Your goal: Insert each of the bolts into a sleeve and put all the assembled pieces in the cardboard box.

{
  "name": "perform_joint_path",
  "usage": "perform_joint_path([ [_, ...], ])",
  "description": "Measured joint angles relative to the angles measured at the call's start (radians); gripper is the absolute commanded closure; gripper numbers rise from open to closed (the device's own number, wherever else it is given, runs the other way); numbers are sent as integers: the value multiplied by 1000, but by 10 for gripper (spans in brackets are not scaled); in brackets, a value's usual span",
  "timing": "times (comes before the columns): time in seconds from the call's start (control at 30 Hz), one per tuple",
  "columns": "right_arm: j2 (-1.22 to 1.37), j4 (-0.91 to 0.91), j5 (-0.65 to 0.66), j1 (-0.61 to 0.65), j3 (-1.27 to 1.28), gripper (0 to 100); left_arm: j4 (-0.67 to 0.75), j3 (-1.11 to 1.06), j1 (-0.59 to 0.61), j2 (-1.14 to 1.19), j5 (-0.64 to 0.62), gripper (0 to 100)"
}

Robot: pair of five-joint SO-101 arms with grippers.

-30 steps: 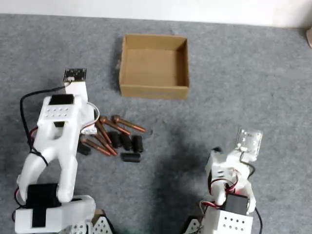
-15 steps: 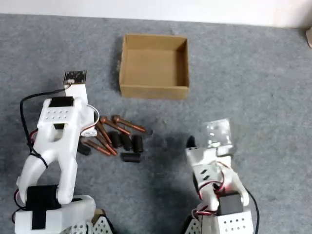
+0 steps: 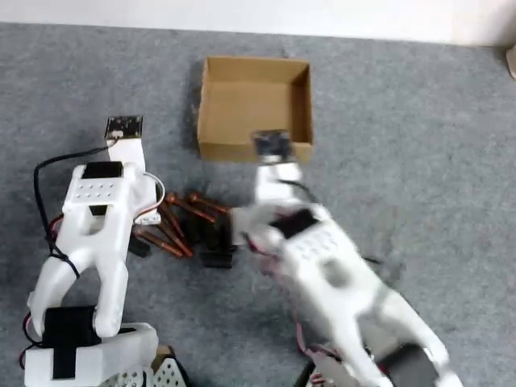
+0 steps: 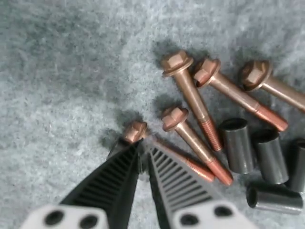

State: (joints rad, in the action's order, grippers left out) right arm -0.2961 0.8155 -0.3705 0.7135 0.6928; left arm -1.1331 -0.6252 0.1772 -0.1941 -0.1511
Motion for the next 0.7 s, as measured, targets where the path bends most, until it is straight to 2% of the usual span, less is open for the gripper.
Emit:
perform_joint_path([
  [0.2,199,0,-28,138,-173,772,5,0,32,0,-2,994],
  [0.37,229,0,-29,152,-184,772,5,0,38,0,-2,994],
  [0.5,229,0,-86,150,-184,772,5,0,38,0,-2,994],
  [0.7,229,0,-104,109,-160,772,5,0,38,0,-2,994],
])
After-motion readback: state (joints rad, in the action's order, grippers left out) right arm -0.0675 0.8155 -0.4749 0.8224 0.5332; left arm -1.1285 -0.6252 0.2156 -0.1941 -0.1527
